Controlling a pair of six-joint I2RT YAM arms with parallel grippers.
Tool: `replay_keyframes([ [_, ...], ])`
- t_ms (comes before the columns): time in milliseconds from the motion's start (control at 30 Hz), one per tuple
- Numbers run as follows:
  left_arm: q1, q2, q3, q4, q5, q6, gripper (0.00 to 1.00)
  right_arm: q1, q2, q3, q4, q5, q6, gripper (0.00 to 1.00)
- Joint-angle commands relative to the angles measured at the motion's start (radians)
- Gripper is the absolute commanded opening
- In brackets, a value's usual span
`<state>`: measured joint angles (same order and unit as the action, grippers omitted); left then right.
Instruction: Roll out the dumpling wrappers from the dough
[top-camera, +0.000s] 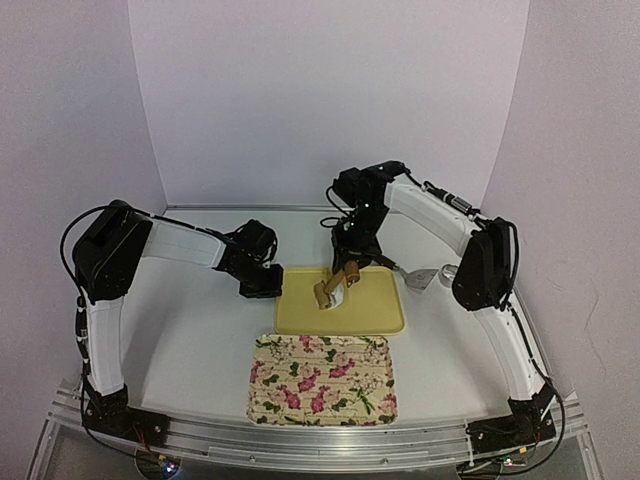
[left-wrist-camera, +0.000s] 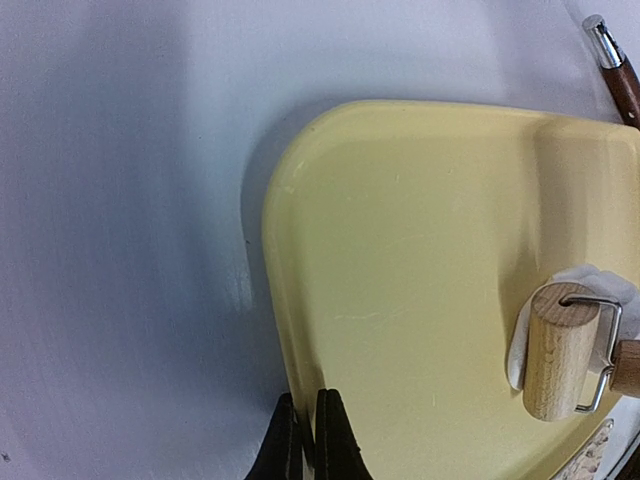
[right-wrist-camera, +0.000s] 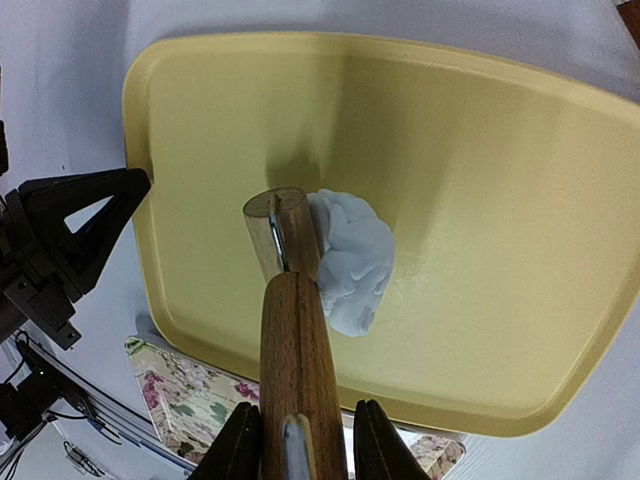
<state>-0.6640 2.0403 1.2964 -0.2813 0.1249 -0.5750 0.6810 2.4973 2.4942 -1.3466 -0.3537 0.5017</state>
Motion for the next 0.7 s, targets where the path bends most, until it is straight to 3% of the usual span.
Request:
replay_keyframes([
  [0,-0.023,0.023,0.026,-0.048,0.081,0.029,0.0,0.048,0.182,-0.075,-0.129,0.215,0.004,0.0],
  [667,-0.026,0.014,0.021,-0.048,0.075,0.004,0.0,0.081,0.101,0.001,-0.029,0.101,0.042,0.0],
])
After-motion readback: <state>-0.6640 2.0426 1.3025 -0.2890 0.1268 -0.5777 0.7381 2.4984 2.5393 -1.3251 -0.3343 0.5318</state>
